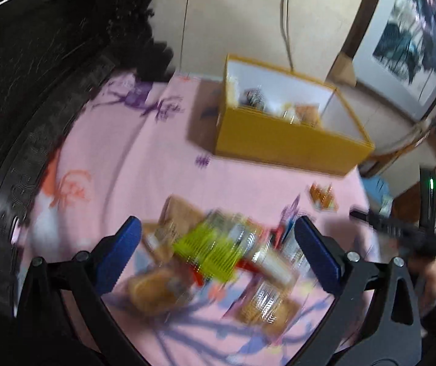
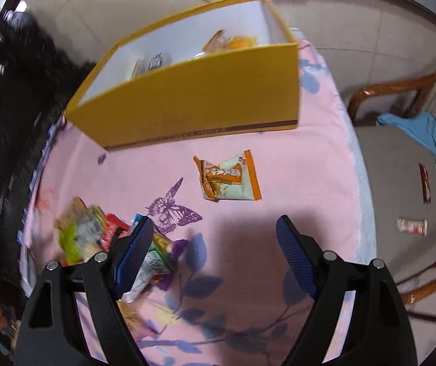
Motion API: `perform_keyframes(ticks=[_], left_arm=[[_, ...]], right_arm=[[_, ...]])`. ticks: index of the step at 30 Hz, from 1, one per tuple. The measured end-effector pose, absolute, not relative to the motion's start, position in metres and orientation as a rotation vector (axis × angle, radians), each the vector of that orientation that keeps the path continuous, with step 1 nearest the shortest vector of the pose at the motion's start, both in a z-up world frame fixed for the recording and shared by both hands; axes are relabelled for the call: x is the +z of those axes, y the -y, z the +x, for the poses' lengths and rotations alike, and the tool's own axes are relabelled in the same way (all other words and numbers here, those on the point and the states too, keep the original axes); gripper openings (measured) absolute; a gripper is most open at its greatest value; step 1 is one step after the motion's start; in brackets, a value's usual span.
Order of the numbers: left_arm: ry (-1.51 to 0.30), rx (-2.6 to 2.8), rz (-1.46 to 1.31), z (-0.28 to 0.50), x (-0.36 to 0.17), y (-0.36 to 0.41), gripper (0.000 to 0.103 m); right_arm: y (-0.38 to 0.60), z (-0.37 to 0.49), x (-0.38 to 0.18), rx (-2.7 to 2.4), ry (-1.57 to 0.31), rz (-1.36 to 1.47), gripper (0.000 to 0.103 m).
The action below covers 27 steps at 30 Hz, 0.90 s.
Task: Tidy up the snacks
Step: 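Return to the pile and grasp the orange pastry packet with the right tool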
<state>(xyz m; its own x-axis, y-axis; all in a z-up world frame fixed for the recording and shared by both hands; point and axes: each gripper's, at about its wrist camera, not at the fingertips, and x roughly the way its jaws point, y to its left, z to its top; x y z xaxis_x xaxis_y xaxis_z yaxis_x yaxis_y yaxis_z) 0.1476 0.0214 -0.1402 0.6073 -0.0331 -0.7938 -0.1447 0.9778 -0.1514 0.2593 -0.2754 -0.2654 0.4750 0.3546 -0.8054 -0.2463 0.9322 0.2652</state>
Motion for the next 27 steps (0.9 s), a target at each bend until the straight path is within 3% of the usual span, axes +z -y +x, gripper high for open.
perform_keyframes(ticks=[9,11,13,19,27], left_arm=[[-0.939,0.08,-0.134,0.126,-0.144,-0.017,0.101],[-0.941,0.08,-0.105,0.122,-0.146,-0.017,0.101],[-0.95,0.068,-0.087,0.12,-0.149,-0.017,0.101],[-1.029,-0.057,0.012,0.115,-0.176,0.001,0.101],[-1.103,-0.292,0.203,0.117,-0.222,0.066,0.101]], right_arm=[[0.239,0.314,-0.295,0.352,-0.984,-0.088,0.082],[0.232,0.32,-0.303,0.36,-1.003,-0.146,0.079],[0.225,0.325,-0.317,0.362,-1.041,-0.215,0.06],[0.225,0.31,-0.317,0.365,-0.998,-0.269,0.043],[0.267,0.255,-0.294,0.383,-0.997,-0.034,0.043]])
